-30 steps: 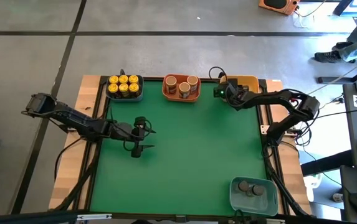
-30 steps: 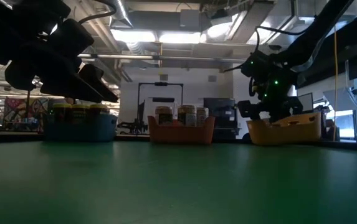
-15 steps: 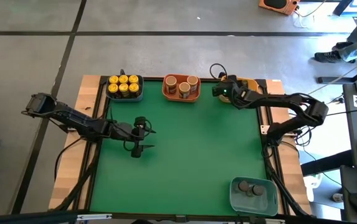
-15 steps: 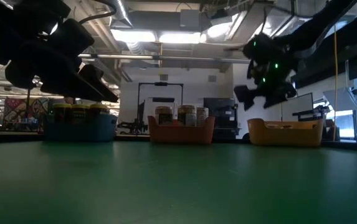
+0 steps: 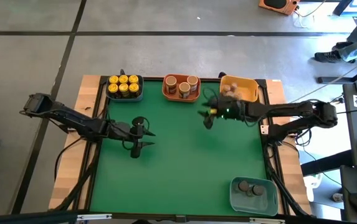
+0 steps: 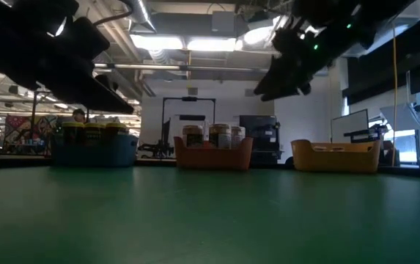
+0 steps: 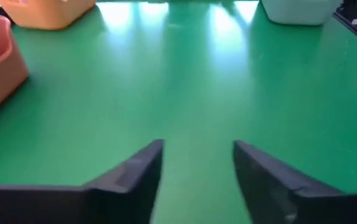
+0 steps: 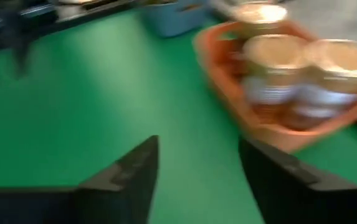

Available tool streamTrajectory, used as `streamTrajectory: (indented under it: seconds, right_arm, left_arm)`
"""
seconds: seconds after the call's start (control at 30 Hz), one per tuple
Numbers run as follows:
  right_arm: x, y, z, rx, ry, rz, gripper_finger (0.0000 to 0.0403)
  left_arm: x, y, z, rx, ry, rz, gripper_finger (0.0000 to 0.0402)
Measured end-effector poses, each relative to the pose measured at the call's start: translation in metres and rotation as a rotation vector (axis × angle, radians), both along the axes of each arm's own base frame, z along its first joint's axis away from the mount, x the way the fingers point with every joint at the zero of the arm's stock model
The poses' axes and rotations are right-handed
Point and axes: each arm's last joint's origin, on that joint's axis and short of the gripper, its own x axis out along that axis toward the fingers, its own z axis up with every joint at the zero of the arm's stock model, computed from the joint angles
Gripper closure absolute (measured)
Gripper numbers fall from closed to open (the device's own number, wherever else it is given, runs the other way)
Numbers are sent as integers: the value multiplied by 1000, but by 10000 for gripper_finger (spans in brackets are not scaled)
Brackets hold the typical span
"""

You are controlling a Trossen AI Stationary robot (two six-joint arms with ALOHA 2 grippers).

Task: Sort spices by type
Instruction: Return to Home Position

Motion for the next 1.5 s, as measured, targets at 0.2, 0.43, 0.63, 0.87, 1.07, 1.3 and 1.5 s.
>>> streamTrajectory:
  seconds: [0.2, 0.43, 0.63, 0.87, 1.07, 1.3, 1.5]
  right_arm:
    - [7, 43, 1, 48, -7, 361, 303]
    - [7, 73, 5, 73, -63, 574, 397]
    - [-13, 77, -3, 76, -143, 521, 372]
    - [-56, 74, -15, 69, -243, 406, 370]
    - [-90, 71, -29, 76, -318, 398, 370]
    - [-123, 68, -42, 42, -448, 364, 370]
    - [-141, 65, -56, 3, -494, 330, 370]
  left_arm:
    - [-17, 7, 15, 42, -41, 3, 354]
    - [-49, 16, 10, 35, -169, 27, 380]
    - [-67, 20, 3, 17, -207, 45, 382]
    - [-79, 23, 7, 32, -244, 62, 400]
    - [-84, 23, 10, 38, -276, 62, 396]
    - [-86, 23, 11, 27, -288, 66, 394]
    - [-87, 24, 12, 21, -297, 68, 394]
